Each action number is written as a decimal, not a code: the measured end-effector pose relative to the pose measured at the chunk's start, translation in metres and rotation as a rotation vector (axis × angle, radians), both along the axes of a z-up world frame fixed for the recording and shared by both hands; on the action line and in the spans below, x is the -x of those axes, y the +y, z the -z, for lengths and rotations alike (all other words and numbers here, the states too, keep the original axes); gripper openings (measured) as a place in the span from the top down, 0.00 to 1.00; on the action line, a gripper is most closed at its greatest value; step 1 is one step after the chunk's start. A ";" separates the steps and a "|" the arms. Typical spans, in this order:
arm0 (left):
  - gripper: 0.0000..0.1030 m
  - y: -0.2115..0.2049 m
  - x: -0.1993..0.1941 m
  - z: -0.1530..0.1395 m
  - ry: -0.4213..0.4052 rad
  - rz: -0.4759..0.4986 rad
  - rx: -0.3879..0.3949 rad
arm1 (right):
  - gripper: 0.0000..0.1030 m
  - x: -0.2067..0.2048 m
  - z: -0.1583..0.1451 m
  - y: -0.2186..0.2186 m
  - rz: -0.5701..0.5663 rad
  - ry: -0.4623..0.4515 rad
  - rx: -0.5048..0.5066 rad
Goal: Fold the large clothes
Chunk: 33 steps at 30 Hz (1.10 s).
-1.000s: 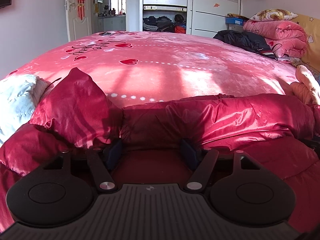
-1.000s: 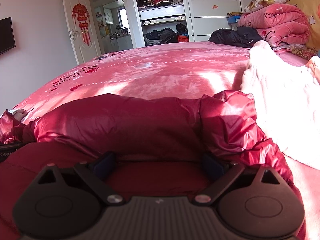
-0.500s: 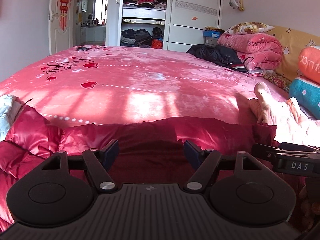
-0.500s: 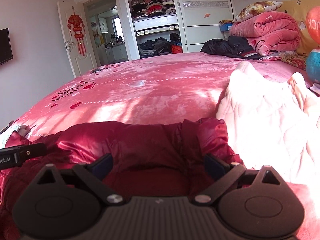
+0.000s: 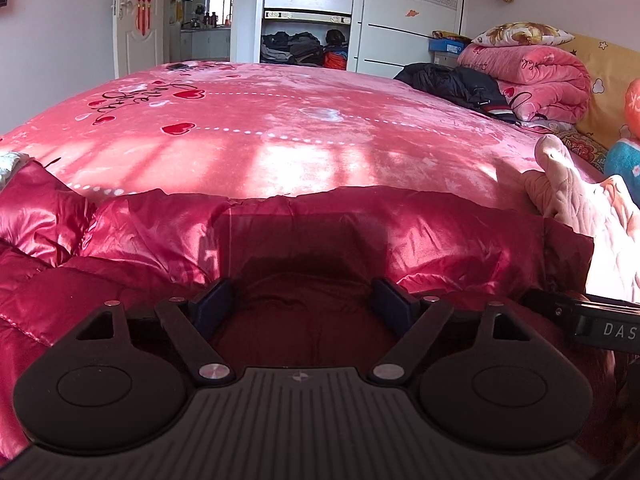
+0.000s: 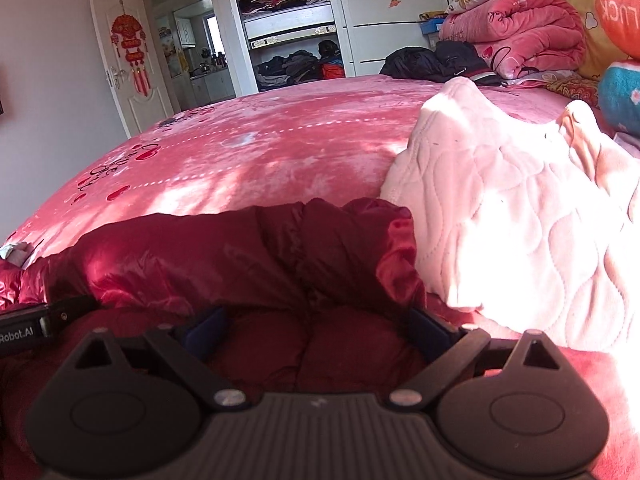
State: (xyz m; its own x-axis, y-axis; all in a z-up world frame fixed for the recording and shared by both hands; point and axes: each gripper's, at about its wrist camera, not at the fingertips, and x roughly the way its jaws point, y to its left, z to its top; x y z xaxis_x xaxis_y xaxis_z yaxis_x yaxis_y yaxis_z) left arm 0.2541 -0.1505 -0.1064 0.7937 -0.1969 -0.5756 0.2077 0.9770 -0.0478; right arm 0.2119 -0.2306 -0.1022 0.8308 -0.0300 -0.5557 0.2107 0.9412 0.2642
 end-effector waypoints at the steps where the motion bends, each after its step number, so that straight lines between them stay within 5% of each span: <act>1: 0.01 0.000 -0.001 0.002 -0.001 0.001 -0.002 | 0.06 -0.001 0.002 0.001 -0.001 0.004 -0.003; 8: 0.00 -0.003 -0.004 0.010 -0.003 0.003 -0.008 | 0.04 -0.005 0.007 0.001 -0.005 0.024 -0.013; 16: 0.00 0.012 0.020 -0.015 -0.005 -0.014 0.037 | 0.03 0.007 0.002 0.001 0.015 0.000 -0.001; 21: 0.00 0.059 0.060 -0.048 -0.072 -0.082 0.081 | 0.03 0.028 -0.017 0.005 0.023 -0.081 0.000; 27: 0.00 0.148 0.092 -0.069 -0.100 -0.244 0.018 | 0.03 0.050 -0.046 0.036 -0.108 -0.175 0.008; 33: 0.00 0.233 0.093 -0.067 -0.040 -0.295 0.186 | 0.03 0.052 -0.068 0.089 -0.255 -0.194 0.002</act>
